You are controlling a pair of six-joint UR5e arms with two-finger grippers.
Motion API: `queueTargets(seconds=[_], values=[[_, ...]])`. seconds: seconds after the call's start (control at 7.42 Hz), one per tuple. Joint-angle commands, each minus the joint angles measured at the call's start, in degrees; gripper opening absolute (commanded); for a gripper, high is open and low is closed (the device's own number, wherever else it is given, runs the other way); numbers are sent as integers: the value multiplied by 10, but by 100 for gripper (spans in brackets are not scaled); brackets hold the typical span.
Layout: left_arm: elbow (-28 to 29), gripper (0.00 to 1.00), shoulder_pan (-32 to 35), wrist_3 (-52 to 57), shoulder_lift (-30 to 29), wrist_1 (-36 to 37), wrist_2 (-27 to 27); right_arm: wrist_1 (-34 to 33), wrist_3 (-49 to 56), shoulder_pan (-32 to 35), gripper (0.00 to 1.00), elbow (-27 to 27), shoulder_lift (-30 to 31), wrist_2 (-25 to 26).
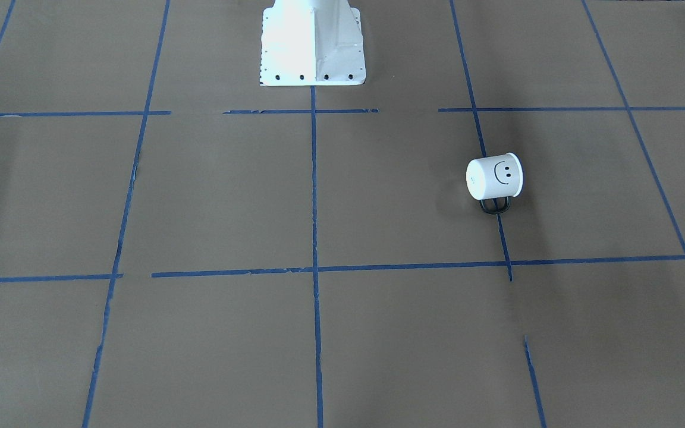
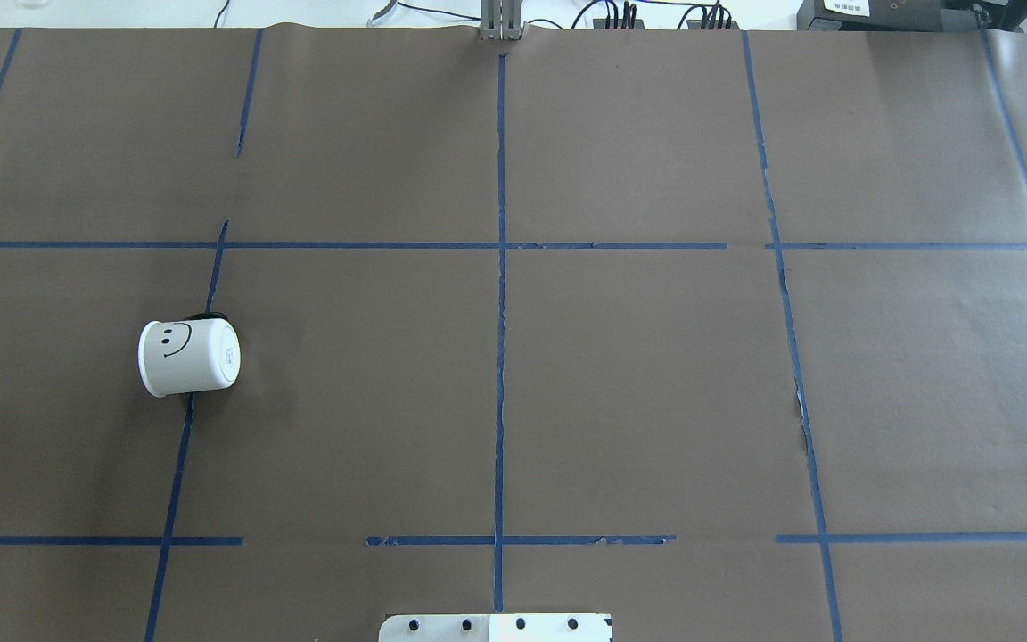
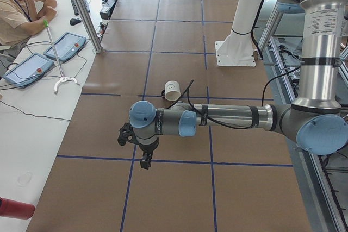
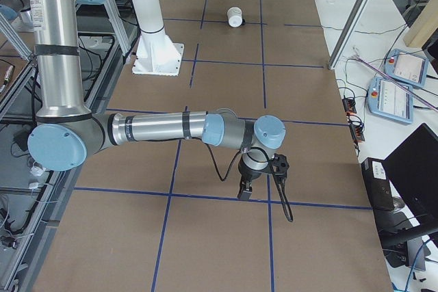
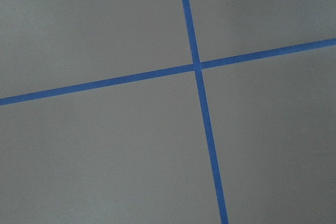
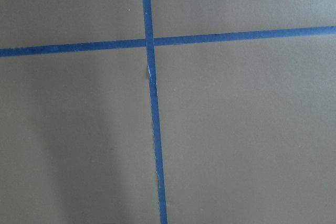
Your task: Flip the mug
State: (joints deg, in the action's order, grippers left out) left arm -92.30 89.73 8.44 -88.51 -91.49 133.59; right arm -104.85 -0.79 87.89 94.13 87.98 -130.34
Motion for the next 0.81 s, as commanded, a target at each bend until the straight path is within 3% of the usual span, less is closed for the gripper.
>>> queueTargets(seconds=[0.0,0.13,0.27,0.4,0.54,0.67], values=[[-5,100,0,1,-1,-1,0,0,0,0,100,0,0,0],[-3,100,-3,-1,-10,-22,0,0,0,0,100,-1,0,0],[-21,100,-3,2,-10,-100,11,0,0,0,100,0,0,0],[-24,100,-12,-50,-10,-152,94,0,0,0,100,0,0,0],[-44,100,-51,-164,-9,-174,108,0,0,0,100,0,0,0],[-50,100,-93,-278,-3,-240,23,0,0,0,100,0,0,0]])
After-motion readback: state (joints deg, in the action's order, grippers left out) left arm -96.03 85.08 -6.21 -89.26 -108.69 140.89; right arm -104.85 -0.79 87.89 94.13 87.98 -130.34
